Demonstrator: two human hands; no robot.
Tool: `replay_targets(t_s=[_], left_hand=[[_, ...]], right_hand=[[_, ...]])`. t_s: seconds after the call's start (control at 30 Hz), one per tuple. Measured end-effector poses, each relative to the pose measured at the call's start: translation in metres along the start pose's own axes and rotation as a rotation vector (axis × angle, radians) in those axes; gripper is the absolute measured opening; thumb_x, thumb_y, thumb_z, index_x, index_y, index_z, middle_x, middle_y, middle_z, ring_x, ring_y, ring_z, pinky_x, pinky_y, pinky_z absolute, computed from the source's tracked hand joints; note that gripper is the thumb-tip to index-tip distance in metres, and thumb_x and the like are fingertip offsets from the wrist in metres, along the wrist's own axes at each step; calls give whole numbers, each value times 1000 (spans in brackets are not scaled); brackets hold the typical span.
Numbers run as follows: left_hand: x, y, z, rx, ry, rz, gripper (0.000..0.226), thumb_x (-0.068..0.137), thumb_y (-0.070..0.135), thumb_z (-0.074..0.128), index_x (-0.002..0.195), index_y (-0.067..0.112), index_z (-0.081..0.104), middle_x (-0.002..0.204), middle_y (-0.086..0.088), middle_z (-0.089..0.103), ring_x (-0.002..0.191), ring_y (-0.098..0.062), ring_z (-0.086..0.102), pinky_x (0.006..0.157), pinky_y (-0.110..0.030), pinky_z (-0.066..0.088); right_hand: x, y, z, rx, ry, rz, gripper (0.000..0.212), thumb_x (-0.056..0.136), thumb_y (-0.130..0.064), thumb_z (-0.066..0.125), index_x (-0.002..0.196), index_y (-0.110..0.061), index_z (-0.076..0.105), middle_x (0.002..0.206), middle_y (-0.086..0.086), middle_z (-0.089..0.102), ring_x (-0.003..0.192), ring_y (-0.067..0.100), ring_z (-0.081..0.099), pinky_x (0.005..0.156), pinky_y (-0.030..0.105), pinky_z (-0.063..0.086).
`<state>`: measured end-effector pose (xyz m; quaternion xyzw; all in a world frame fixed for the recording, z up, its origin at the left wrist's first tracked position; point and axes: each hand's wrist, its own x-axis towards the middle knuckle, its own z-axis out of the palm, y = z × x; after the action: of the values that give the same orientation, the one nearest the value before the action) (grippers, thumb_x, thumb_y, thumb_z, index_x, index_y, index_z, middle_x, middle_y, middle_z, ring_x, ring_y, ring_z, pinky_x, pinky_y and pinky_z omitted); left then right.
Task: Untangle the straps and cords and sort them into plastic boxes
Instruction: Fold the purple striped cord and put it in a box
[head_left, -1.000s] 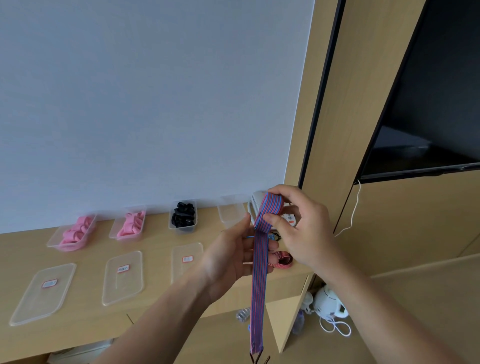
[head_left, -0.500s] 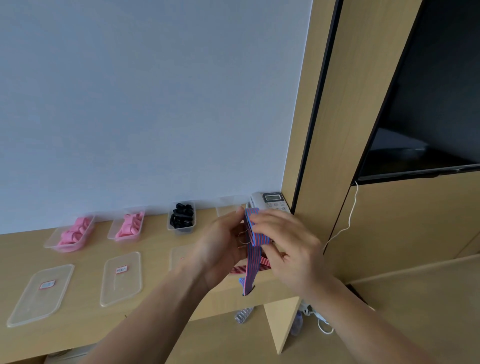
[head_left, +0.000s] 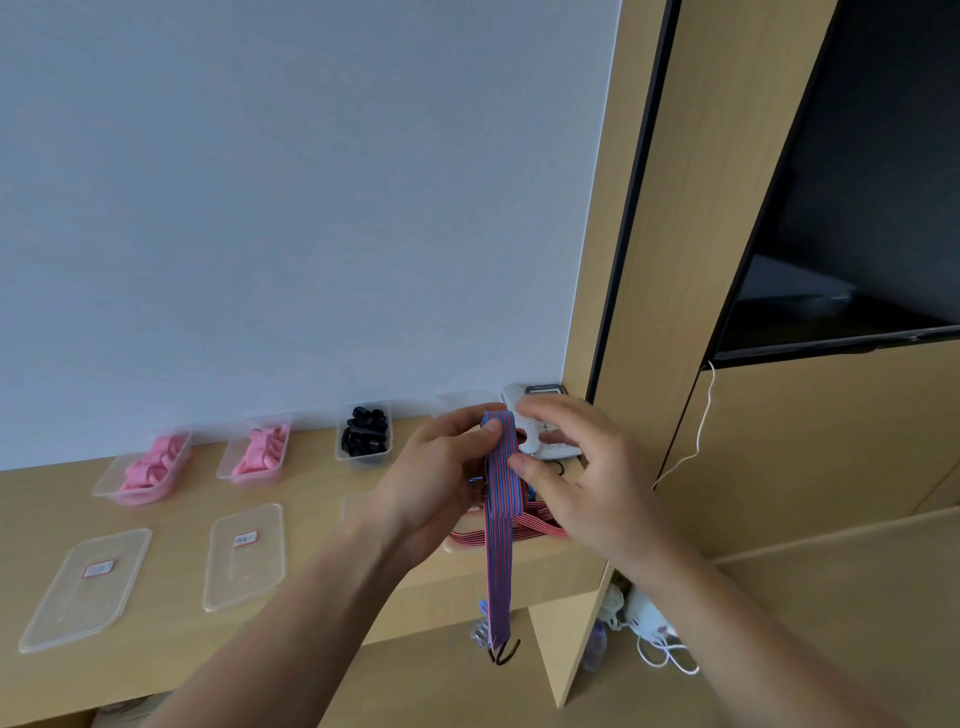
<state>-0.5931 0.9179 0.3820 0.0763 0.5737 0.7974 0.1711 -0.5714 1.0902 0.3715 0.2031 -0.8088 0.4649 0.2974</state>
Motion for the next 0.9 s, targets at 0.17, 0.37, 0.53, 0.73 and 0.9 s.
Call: replay_targets(t_s=[0.17,0.37,0.53,0.73,0.9], left_hand=[[-5,2,4,-9,33,-21,40,98,8,62,137,6,53,118,-19,75,88,-29,71,86,-46,53],[-11,4,0,51,-45,-12,46,95,28,70,130,0,62,114,-20,74,97,-34,70,83,-43,58],[-14,-9,-1,75,-10,-95,63,88,48,61,125,-2,65,117,-28,71,99,-38,71,95,-53,55],[-14,-19,2,-59,-11,-200,65,87,54,57,120,-1,68,112,-29,73,92,-34,76,82,-43,63],[-8,-16,7,-122,12,-200,62,84,57,57,105,2,76,102,-23,75,90,-34,74,80,-44,62]], right_hand=[[18,-3,-10,300,-392,381,45,81,-3,77,114,-30,64,115,-10,71,114,3,62,92,35,56],[25,-8,-11,362,-262,317,47,65,-2,80,106,-17,65,107,1,74,103,14,68,94,33,53],[32,-8,-11,365,-159,287,53,75,12,76,111,-27,67,105,6,75,94,21,72,83,32,58],[31,-5,-7,155,-63,88,61,75,10,77,125,-24,65,119,-12,66,108,10,67,92,20,52],[21,-4,3,-52,45,-162,51,69,12,74,114,-12,67,113,-6,65,108,8,64,95,22,49]])
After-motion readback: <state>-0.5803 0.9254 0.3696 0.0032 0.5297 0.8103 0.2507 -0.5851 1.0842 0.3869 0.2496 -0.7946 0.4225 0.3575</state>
